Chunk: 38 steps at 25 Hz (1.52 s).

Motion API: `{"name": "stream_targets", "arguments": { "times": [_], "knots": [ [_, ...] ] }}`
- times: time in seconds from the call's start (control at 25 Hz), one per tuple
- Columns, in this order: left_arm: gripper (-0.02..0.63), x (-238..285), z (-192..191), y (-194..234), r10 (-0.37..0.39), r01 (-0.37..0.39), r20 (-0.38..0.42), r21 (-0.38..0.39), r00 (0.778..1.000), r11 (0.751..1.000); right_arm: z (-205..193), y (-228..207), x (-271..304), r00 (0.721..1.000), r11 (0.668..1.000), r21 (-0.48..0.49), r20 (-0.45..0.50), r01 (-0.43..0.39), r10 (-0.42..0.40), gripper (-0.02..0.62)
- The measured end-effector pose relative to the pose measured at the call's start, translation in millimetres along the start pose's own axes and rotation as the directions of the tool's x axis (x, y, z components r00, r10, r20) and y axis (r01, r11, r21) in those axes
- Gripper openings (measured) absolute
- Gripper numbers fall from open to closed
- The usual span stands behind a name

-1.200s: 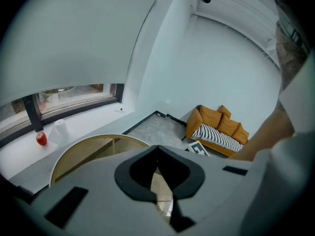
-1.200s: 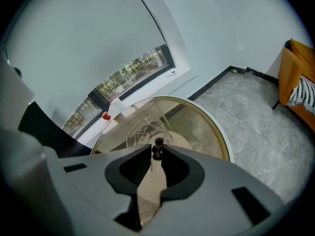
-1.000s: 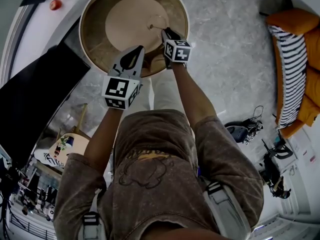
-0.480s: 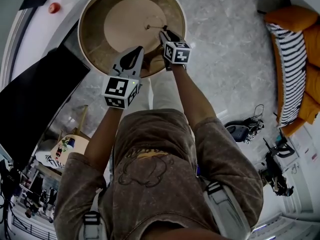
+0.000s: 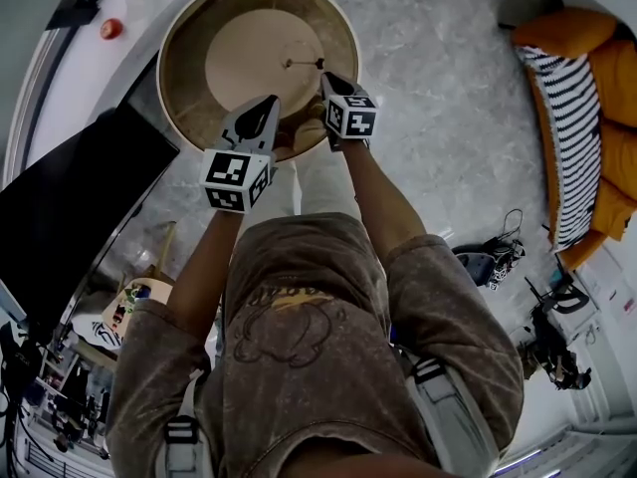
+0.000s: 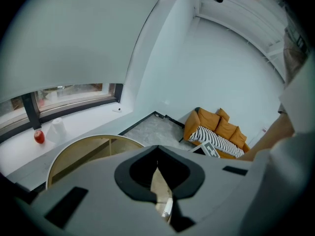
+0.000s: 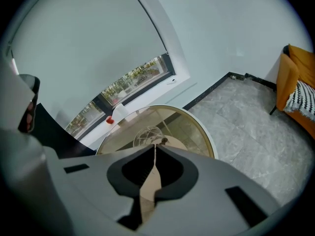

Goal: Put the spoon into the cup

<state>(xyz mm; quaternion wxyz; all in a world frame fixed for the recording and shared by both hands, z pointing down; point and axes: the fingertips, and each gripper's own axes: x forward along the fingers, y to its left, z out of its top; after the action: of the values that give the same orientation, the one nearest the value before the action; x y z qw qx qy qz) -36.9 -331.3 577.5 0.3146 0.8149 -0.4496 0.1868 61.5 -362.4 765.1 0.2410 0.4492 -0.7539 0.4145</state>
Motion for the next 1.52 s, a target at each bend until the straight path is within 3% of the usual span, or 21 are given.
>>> {"name": "stream_targets", "arguments": {
  "times": [0.44,0.84,1.16,1.52],
  "knots": [
    [0.017,-26,16,-19,-0.030,0.030,0.025,-0.007,0.999,1.000,40,31,-53,0.995,0.998,-0.053,0.097,-0.023,0.028,0.023],
    [0.017,-59,42,-44,-0.085,0.082,0.068,0.038,0.994,0.996,84,78,-124,0.969,0.986,-0.146,0.222,-0.080,0.111,0.021],
    [0.017,-86,66,-67,-0.117,0.103,0.138,0.104,0.983,0.989,108,117,-188,0.930,0.966,-0.226,0.312,-0.127,0.195,0.021],
    [0.017,-115,106,-83,-0.149,0.102,0.251,0.193,0.956,0.976,141,171,-259,0.854,0.927,-0.329,0.416,-0.179,0.313,0.021]
  ]
}}
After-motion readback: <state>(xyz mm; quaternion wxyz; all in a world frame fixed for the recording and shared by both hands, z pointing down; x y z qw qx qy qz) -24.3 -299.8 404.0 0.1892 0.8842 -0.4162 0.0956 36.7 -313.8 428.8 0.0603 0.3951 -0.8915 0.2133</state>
